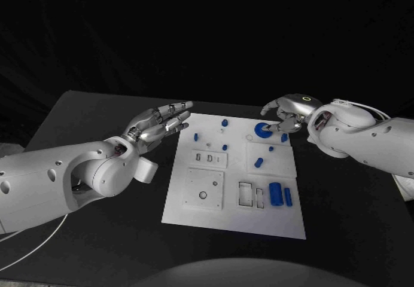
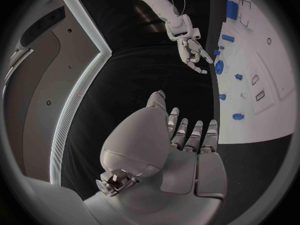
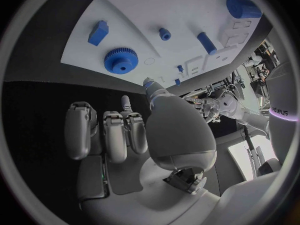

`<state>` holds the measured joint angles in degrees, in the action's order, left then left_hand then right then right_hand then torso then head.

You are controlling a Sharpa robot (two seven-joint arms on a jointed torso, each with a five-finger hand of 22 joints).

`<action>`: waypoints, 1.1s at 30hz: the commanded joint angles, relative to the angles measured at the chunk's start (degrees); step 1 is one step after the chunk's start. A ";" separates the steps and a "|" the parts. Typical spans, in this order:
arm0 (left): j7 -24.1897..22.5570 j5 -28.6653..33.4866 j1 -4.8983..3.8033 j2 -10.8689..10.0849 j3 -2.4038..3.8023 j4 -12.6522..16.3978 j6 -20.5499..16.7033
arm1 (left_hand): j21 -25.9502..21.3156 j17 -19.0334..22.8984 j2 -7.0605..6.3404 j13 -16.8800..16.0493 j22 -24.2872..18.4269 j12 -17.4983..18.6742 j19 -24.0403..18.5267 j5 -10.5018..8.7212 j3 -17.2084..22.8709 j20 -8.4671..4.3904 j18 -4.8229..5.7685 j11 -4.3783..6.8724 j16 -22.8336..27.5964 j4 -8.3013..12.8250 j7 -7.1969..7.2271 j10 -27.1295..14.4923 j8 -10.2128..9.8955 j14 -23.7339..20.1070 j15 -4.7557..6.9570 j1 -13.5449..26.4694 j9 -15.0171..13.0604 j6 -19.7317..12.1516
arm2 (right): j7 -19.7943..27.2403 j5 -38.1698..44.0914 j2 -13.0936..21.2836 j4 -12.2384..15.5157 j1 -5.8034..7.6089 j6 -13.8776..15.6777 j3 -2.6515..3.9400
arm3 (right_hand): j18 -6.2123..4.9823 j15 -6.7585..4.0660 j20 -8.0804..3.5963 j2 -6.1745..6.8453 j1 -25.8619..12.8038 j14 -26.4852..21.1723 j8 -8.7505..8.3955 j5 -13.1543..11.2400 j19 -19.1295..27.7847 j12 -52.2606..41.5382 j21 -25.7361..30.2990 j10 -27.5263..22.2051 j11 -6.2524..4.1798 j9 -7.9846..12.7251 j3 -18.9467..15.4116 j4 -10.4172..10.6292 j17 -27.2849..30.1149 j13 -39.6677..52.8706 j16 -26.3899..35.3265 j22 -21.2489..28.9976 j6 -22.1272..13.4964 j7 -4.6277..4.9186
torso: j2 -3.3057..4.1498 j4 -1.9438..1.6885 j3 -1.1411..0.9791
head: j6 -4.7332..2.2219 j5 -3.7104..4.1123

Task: Assemble the parts on the task board

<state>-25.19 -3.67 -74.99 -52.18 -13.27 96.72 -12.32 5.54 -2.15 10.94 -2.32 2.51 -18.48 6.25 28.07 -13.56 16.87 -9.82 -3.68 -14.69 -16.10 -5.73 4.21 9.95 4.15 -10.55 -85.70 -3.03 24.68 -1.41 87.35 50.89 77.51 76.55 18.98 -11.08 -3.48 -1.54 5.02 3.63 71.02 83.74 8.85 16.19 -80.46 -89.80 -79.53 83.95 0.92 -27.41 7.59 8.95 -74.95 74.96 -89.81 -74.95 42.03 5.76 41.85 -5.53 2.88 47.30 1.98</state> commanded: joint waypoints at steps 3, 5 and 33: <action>-0.75 -0.87 0.02 0.18 0.04 0.03 1.37 | 0.25 -0.06 0.09 -0.07 0.08 -0.27 0.43 0.32 0.40 0.00 0.51 -0.40 -0.34 -0.11 -0.41 0.15 0.25 -0.12 -0.45 -0.62 -0.05 0.03 | -4.15 3.91 -0.67 -0.89 -0.61 -4.90 -0.01 | 0.32 0.35 0.14 0.31 -0.31 6.26 0.16 4.02 0.48 -0.20 0.72 6.05 0.56 -1.14 0.10 -0.49 -15.05 15.04 -0.19 -9.65 -1.40 0.26 | -0.07 -0.03 0.06 | 0.10 0.28; -0.73 -0.92 0.02 0.21 0.04 0.00 1.42 | 0.25 -0.06 0.09 -0.07 0.08 -0.27 0.43 0.32 0.40 0.00 0.51 -0.40 -0.34 -0.11 -0.41 0.15 0.25 -0.12 -0.45 -0.62 -0.05 0.03 | -4.60 4.22 -0.93 -1.21 -0.79 -5.38 -0.01 | 0.29 0.44 0.25 0.40 -0.23 6.26 0.30 5.96 0.57 -0.20 0.84 6.05 0.67 -1.70 0.40 -0.71 -15.05 15.04 -0.19 -9.71 -1.68 0.39 | -0.10 -0.05 0.03 | 0.14 0.18; -0.16 -1.00 0.03 0.31 0.04 -0.09 1.98 | 0.37 -0.09 0.07 -0.10 0.12 -0.52 0.58 0.33 0.50 0.01 0.66 -0.55 -0.65 -0.14 -0.54 0.33 0.30 0.01 -0.67 -0.72 -0.04 0.03 | -6.90 5.71 -2.85 -2.99 -1.37 -8.11 -0.01 | 0.21 0.65 0.53 0.84 -0.15 6.26 2.90 5.87 0.52 -0.20 1.33 6.05 0.90 -7.89 3.03 -3.01 -15.05 15.04 -0.19 -10.37 -2.19 0.58 | -0.10 -0.03 0.03 | 0.56 0.11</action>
<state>-25.04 -4.32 -74.95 -51.98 -13.27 96.55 -11.51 5.54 -2.19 10.94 -2.37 2.56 -18.83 6.25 28.07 -13.41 16.87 -9.82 -3.88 -14.96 -16.26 -5.72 4.42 9.94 4.15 -10.95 -85.70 -3.01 24.67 -7.63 91.96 48.16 74.63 75.26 12.29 -11.07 -3.49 -1.34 5.54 4.48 71.12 83.93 11.55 22.17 -80.34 -89.79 -78.31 83.94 1.35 -35.26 10.54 6.00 -74.93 74.94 -89.81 -74.93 40.10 6.55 41.75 -5.58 2.91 47.80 2.04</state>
